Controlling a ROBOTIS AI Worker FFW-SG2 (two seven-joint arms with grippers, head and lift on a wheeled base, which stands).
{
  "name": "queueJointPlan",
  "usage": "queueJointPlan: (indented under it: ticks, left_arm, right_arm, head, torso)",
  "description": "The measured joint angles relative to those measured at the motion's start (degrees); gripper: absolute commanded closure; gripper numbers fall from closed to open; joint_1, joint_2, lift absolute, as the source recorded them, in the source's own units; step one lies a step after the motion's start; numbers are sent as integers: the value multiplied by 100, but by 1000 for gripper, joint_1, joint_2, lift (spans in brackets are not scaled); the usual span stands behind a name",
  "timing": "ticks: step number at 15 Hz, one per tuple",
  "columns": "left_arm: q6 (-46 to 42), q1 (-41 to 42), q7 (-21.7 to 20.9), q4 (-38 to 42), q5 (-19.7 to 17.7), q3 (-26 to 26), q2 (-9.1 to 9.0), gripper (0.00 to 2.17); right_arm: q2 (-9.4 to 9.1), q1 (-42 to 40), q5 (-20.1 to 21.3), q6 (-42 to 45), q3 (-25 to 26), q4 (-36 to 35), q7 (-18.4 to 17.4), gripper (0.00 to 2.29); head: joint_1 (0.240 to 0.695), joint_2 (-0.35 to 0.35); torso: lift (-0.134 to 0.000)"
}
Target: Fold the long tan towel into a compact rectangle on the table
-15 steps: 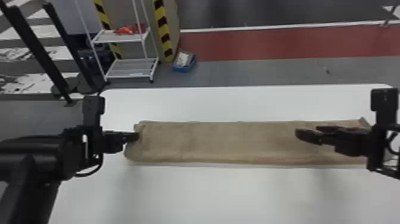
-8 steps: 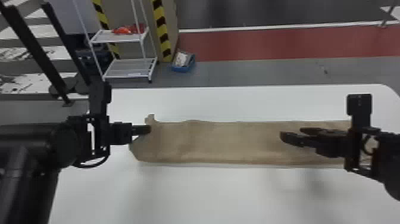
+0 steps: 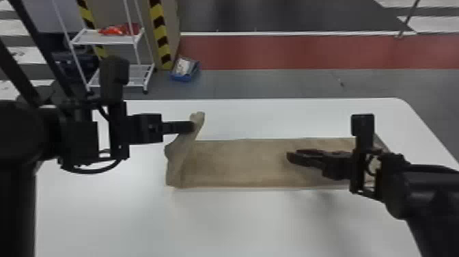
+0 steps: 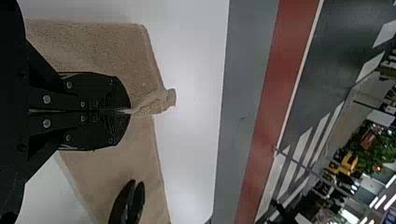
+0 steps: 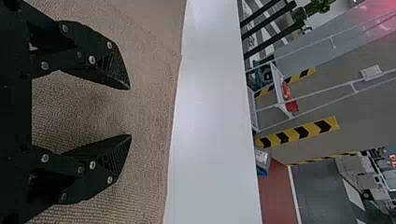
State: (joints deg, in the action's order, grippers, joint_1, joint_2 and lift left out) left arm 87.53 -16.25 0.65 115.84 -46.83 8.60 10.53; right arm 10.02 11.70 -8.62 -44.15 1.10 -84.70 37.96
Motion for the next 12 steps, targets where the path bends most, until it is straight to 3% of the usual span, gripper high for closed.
queueJointPlan:
  ticks: [2, 5, 7, 10, 11, 12]
  left_arm:
    - [2, -342, 156, -272, -875, 48, -130, 1791]
    - [-7, -749, 175, -801, -1681, 174, -364, 1791]
    - [-28, -891, 172, -1131, -2075, 267, -413, 1791]
    - [-87, -927, 281, -1311, -2212, 306, -408, 1791]
    - [-139, -900, 321, -1316, -2156, 291, -400, 1791]
    - [-181, -869, 345, -1316, -2058, 262, -397, 1791]
  right_arm:
    - [-3, 52, -6, -42, -116, 75, 24, 1771]
    - [-62, 84, -42, -102, -386, 117, 26, 1771]
    - [-119, 47, -82, -149, -516, 90, 19, 1696]
    - [-126, -148, -122, -81, -421, -256, -79, 400]
    - [-105, -203, -163, -36, -297, -405, -81, 90]
    - [-79, -244, -235, -6, -158, -514, -79, 19]
  head:
    - [695, -51]
    - [695, -63]
    - [695, -56]
    - [695, -55]
    - [695, -59]
    - [695, -65]
  torso:
    - [-128]
    - [-128]
    - [-128]
    - [-128]
    - [-128]
    - [-128]
